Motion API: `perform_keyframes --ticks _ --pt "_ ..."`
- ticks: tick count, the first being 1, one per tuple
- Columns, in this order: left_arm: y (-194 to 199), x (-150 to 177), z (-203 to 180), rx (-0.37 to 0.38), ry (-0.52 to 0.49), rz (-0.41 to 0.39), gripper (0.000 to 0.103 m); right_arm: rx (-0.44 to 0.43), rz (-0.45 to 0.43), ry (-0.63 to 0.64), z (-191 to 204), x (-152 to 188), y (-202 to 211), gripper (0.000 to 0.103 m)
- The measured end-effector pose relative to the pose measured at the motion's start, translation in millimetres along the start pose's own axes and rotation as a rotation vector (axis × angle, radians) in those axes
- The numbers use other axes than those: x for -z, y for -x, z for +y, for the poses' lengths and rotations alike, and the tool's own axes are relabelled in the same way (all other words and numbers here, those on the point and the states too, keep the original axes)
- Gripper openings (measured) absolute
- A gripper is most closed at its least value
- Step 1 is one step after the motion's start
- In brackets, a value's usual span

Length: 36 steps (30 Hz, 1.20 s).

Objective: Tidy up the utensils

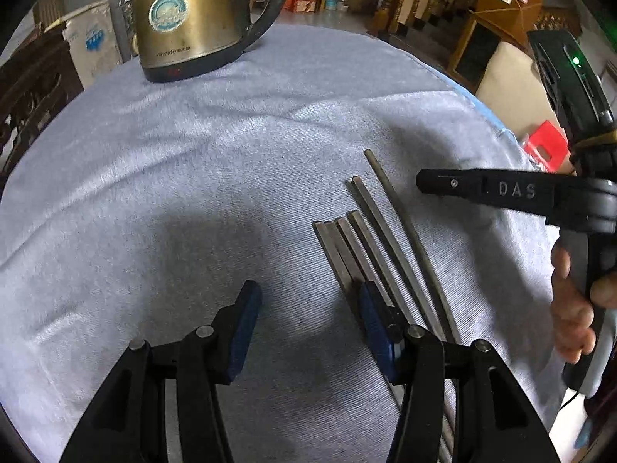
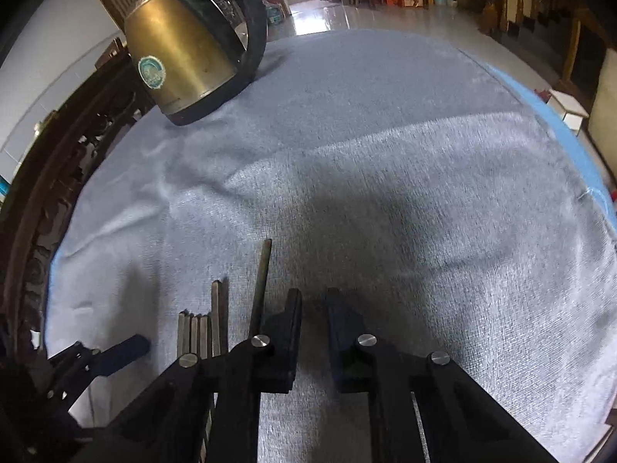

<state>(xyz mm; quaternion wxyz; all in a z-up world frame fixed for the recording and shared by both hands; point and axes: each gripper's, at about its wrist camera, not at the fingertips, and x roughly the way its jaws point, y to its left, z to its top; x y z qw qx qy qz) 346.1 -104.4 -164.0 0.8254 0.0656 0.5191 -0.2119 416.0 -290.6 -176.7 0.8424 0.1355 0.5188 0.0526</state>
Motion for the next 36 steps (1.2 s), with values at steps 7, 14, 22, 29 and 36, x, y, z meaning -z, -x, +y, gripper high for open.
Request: perform_keyframes --ticks 7,14,22,29,36 --pt "2 1 1 -0.014 0.008 0.019 0.055 -0.006 -0.008 0.001 -1 1 1 0.014" --pt "-10 -10 -8 -0.072 0.024 0.025 0.061 -0.021 -0.017 -0.013 -3 2 0 0.014" --pt "-7 -11 -6 -0.115 -0.021 0.053 0.043 -0.037 0.016 -0.032 -4 -1 2 0.017" --pt "-6 -16 7 -0.103 -0.008 0.103 0.030 -0.037 0.053 -0.073 10 -19 -4 0.020" --pt "-9 -25 17 -0.093 0.066 0.126 0.038 0.068 0.125 -0.048 36 -33 -24 0.021"
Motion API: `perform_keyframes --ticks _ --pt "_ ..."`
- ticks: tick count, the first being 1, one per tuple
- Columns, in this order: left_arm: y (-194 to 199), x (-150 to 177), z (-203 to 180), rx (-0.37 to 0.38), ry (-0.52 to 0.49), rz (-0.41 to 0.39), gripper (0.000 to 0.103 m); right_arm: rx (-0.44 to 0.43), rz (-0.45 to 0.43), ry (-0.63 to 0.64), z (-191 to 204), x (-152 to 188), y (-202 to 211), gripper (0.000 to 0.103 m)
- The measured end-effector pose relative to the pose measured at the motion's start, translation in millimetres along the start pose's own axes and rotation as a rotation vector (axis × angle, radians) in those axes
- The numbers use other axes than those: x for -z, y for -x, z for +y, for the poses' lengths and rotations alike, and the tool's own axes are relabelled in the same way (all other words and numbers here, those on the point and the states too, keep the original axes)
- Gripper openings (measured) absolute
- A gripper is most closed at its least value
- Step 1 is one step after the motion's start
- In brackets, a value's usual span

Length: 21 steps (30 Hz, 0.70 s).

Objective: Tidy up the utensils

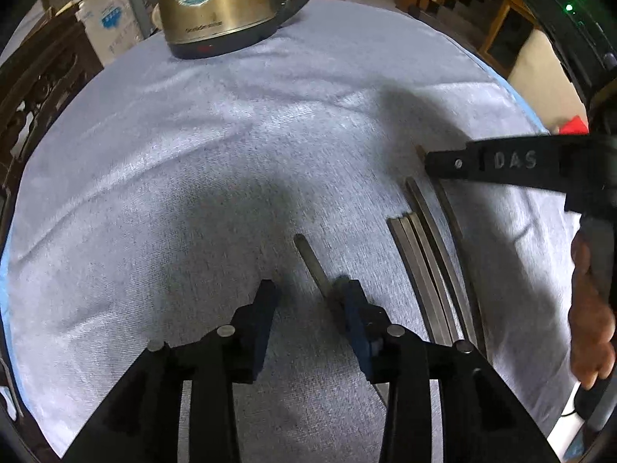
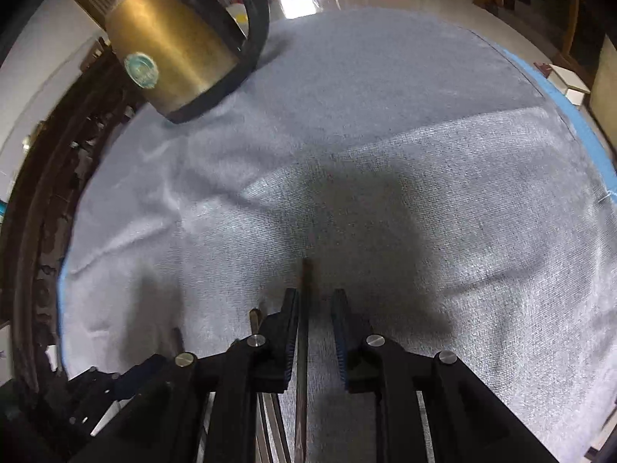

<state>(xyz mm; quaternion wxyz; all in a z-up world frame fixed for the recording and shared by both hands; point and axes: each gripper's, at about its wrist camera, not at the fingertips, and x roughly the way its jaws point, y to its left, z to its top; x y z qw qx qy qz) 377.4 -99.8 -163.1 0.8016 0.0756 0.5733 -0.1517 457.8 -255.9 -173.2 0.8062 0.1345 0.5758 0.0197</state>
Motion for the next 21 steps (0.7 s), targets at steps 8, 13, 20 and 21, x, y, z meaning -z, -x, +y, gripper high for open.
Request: perform_keyframes --ticks 8,13,20,21 --pt "0 -5 5 0.002 0.057 -0.034 0.012 0.181 -0.006 0.115 28 1 -8 0.021" --pt "12 6 21 0.015 0.104 -0.092 0.006 0.094 -0.035 0.062 12 6 -4 0.006" --pt "90 23 38 0.012 0.131 -0.302 0.005 -0.030 -0.227 0.056 -8 31 55 0.006" --pt "105 29 39 0.009 0.132 -0.335 0.005 -0.046 -0.258 0.062 -9 36 67 0.006"
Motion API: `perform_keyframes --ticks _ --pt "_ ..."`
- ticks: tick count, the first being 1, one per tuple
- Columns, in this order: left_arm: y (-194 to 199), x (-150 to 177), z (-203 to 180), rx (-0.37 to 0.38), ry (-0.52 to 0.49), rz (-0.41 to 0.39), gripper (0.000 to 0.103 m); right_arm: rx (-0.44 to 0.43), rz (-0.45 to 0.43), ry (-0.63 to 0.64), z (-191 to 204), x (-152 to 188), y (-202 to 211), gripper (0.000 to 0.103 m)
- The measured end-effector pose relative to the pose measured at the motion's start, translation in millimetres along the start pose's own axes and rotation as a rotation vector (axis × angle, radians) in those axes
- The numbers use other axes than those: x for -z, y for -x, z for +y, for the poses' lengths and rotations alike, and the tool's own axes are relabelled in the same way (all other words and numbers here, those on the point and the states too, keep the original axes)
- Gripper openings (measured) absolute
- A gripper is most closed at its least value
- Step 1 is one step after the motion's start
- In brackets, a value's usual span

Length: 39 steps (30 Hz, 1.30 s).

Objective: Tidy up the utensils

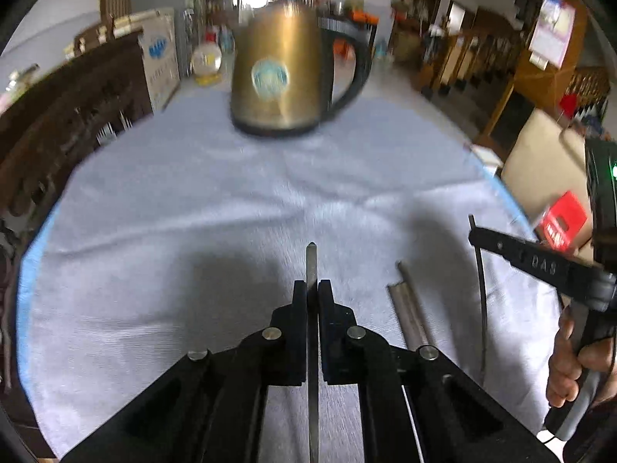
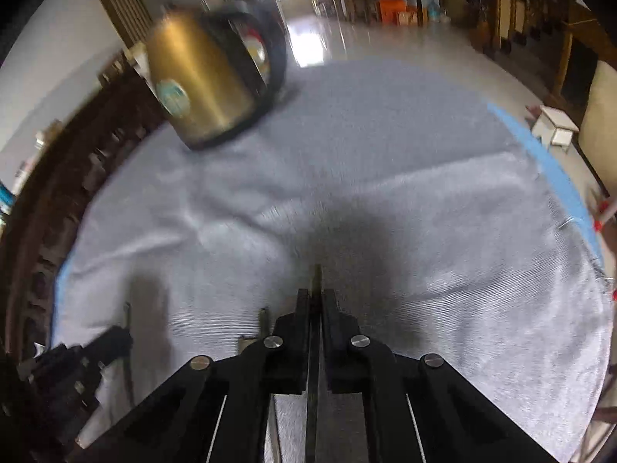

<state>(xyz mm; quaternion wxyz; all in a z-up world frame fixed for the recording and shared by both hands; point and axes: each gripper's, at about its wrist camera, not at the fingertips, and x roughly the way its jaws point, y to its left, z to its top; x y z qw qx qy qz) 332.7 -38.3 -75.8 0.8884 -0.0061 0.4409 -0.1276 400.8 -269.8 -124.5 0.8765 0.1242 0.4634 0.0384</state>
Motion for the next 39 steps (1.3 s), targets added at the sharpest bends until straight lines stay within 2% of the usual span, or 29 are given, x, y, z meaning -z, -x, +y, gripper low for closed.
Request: perform_keyframes --ticks 6,11,13,16,20,25,34,39 --pt "78 3 2 0.019 -0.003 -0.176 0.005 -0.055 -0.183 0.052 23 17 73 0.006" --pt "137 19 -1 0.050 -0.005 -0.317 0.005 -0.087 -0.344 0.093 43 47 143 0.006" --pt "150 26 -6 0.056 -0.011 -0.353 0.005 -0.086 -0.396 0.109 51 61 165 0.006" --pt "163 36 -10 0.073 -0.020 -0.375 0.005 -0.070 -0.462 0.126 59 81 192 0.006" --pt "168 46 -11 0.086 -0.017 -0.376 0.005 -0.074 -0.493 0.124 64 95 210 0.006" --pt "191 48 -12 0.096 -0.010 -0.403 0.005 -0.084 -0.534 0.130 68 103 239 0.006" --pt "244 46 -31 0.117 -0.067 -0.485 0.005 -0.103 -0.631 0.173 82 105 303 0.006" --pt "270 50 -39 0.154 -0.077 -0.514 0.005 -0.146 -0.676 0.210 93 114 341 0.006"
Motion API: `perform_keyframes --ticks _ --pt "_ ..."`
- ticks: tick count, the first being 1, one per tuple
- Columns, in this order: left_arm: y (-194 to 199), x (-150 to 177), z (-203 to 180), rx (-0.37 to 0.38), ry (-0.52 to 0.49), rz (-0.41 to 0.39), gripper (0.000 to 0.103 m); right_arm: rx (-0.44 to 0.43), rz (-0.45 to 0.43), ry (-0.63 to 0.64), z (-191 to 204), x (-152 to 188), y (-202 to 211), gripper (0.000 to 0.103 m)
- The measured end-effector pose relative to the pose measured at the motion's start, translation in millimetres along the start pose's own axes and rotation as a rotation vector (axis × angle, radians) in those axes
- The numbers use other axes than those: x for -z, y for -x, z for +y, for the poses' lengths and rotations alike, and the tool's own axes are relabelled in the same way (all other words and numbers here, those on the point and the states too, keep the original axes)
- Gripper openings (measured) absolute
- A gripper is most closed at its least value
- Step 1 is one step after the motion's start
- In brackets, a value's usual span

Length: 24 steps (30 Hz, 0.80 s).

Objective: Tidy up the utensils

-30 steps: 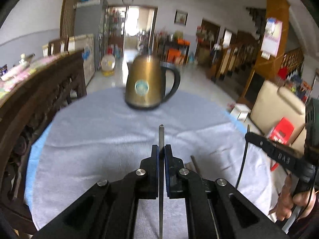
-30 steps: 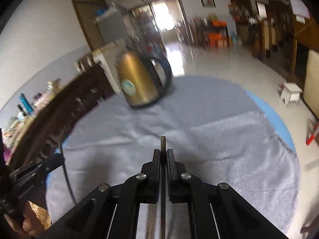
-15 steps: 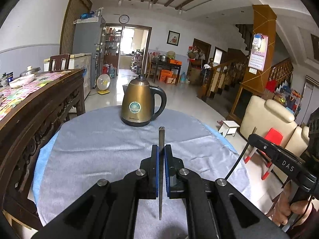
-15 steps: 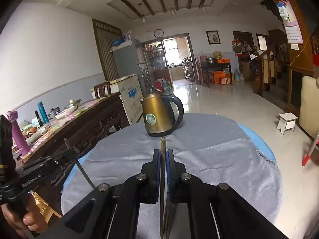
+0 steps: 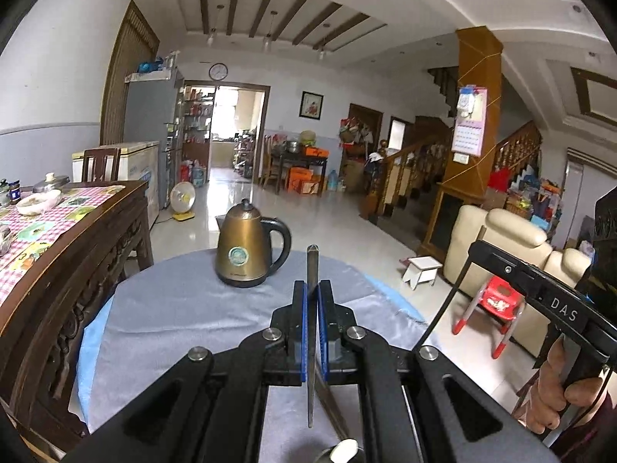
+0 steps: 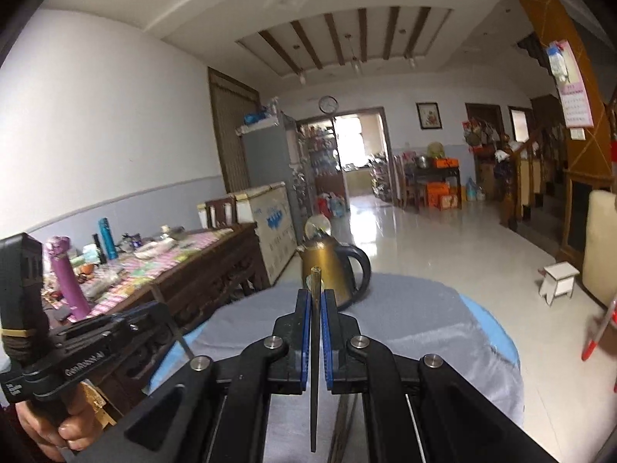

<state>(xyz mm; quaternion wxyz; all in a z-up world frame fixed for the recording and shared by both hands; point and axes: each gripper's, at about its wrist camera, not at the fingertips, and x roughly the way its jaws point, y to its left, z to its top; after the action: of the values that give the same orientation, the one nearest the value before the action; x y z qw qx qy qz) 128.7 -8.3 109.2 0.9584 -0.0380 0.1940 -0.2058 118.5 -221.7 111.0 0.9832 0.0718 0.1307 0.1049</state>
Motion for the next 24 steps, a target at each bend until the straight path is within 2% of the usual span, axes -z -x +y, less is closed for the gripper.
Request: perform_keyframes --ticks 5,10,18,24 --pt "13 0 -8 0.028 0.001 0.010 0.005 -0.061 -0.003 0.004 15 -9 27 0.006" --pt "20 12 -11 0.041 0.000 0.031 0.005 -0.094 0.027 0.032 28 2 38 0.006" --pt "9 43 -1 0.022 0.036 0.130 0.005 -0.102 0.148 0.053 36 47 21 0.006" --pt "-7 64 3 -0.013 0.056 0.219 0.005 -0.073 0.255 0.046 30 72 -1 0.006"
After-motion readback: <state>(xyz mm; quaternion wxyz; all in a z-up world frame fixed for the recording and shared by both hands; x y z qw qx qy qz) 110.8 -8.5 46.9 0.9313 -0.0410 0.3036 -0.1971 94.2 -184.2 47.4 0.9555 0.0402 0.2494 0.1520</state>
